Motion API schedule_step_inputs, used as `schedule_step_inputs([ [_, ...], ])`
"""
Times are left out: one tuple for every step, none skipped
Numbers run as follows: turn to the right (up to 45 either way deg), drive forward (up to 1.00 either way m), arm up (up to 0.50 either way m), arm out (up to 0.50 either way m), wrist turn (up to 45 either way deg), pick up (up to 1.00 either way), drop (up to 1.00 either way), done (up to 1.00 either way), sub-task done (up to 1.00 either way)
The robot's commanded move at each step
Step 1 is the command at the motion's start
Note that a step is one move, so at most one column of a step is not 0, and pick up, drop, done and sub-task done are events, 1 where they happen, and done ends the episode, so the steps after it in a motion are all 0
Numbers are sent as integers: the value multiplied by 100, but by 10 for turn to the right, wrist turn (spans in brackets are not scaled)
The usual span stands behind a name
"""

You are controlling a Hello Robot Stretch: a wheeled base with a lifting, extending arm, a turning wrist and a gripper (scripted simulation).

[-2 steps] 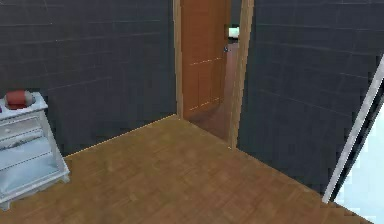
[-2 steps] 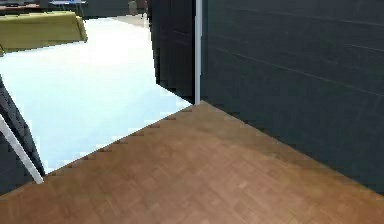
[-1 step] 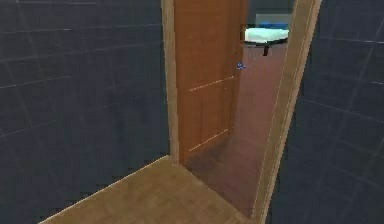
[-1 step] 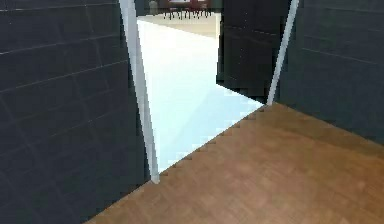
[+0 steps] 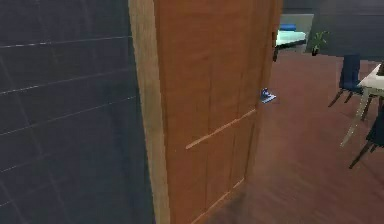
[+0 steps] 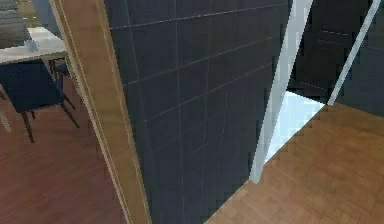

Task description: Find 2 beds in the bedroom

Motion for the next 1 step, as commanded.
schedule_step_inputs([
  [300, 0, 0, 0, 0, 0, 0, 0, 0],
])
